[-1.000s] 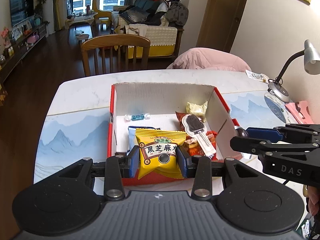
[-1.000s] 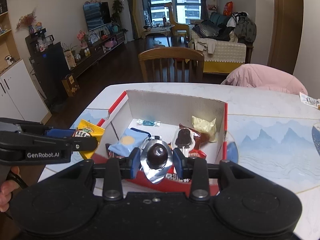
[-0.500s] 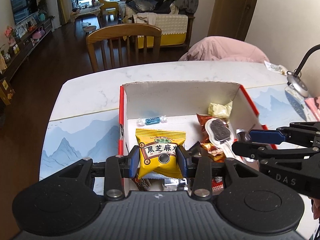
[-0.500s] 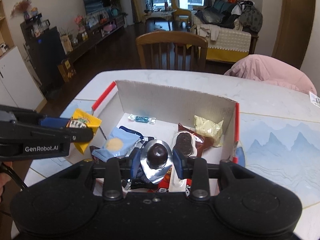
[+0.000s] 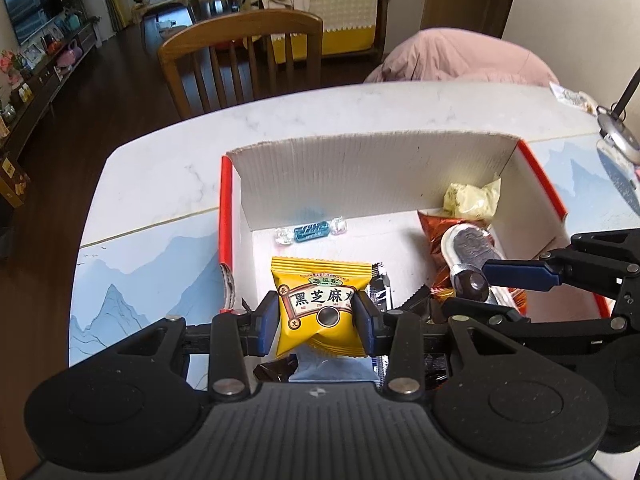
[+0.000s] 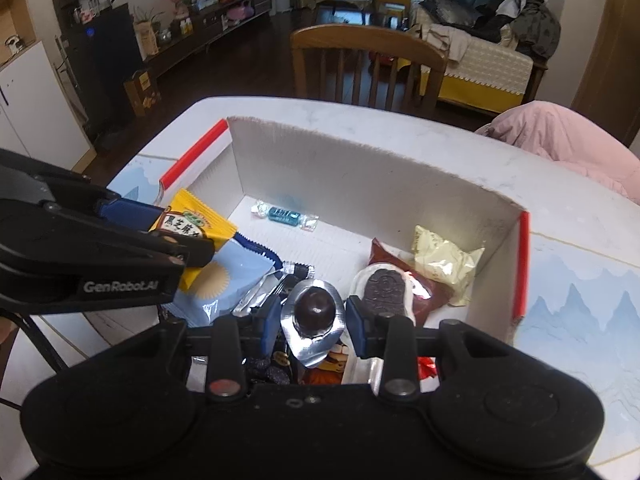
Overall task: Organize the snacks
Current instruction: 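Carry the yellow packet and foil chocolate into the red box and open both tools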
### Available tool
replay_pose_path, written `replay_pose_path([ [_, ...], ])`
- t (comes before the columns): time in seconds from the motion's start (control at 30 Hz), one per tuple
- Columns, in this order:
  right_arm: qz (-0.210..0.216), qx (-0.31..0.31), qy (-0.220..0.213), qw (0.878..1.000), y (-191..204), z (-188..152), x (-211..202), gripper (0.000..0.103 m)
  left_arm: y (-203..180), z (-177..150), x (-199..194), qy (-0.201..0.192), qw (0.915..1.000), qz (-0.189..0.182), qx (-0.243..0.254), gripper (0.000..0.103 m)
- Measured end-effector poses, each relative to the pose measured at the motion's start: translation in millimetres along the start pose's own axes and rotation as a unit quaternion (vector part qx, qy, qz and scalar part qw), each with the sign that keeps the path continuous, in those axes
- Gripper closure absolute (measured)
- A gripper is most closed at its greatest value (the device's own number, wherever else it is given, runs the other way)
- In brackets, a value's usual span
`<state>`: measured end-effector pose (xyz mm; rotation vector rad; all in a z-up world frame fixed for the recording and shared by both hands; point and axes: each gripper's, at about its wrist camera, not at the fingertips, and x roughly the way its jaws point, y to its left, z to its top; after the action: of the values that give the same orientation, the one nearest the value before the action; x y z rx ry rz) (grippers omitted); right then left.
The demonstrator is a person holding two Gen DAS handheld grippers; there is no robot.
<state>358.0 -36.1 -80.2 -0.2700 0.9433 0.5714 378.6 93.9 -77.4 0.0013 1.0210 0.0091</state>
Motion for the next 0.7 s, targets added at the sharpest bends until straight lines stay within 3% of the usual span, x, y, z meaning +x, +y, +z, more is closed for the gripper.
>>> replay_pose_path([
  [0.33,0.006,-0.029,0.025,0.999,8,-3,17,0.068,-9,-1,24,0.034,0.9989,0.016,0.029,0.064],
  [0.7,0.008,-0.025,0.023,0.999,8,-6,15,0.068,-7,-5,22,0.031,0.9992,0.014,0.021,0.063],
])
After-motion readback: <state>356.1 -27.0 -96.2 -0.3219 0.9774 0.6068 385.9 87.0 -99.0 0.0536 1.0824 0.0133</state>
